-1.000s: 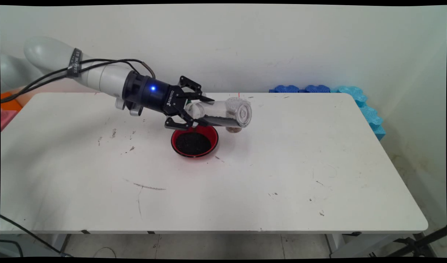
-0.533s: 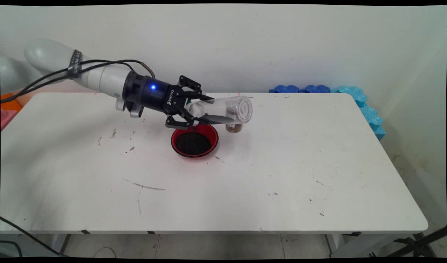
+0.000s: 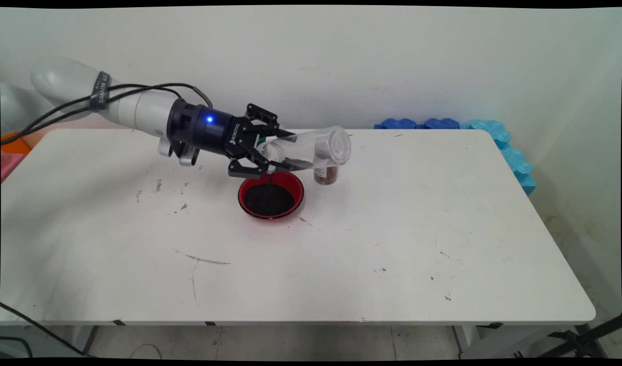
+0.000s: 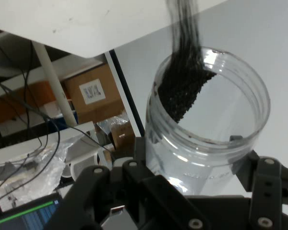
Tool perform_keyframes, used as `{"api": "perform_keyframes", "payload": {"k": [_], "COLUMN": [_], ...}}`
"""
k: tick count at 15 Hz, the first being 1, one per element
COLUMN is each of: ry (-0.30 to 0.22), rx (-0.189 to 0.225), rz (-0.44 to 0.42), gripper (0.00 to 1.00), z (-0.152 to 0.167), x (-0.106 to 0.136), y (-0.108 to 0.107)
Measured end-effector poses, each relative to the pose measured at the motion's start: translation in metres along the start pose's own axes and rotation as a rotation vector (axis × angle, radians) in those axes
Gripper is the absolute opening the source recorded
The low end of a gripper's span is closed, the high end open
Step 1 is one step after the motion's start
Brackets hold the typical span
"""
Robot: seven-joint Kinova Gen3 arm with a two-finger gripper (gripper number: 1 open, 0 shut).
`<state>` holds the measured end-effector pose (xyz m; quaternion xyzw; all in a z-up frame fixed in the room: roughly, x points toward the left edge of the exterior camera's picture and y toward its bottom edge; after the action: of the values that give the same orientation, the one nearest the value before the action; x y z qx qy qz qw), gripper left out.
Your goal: Pour the black seasoning powder in the red bowl
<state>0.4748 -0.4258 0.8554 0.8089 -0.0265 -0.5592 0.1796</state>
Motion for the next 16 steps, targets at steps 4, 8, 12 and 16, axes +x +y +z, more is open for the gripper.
{"api": "perform_keyframes", "payload": {"k": [4,8,12,16], "ry": [-0.026,-0.047,-0.067,-0.082], "rx": [-0.009,-0.019,-0.031,-0.04], "rz": [-0.025,-0.049,-0.071,-0.089], "gripper": [0.0,0.0,0.0,0.0], "z": [-0.0035,-0.0052,-0.0059,-0.0059], "x": [0.0026,0.0046,0.0066,0.0081], "y": [-0.0016,-0.0019,-0.0018,-0.0023]}}
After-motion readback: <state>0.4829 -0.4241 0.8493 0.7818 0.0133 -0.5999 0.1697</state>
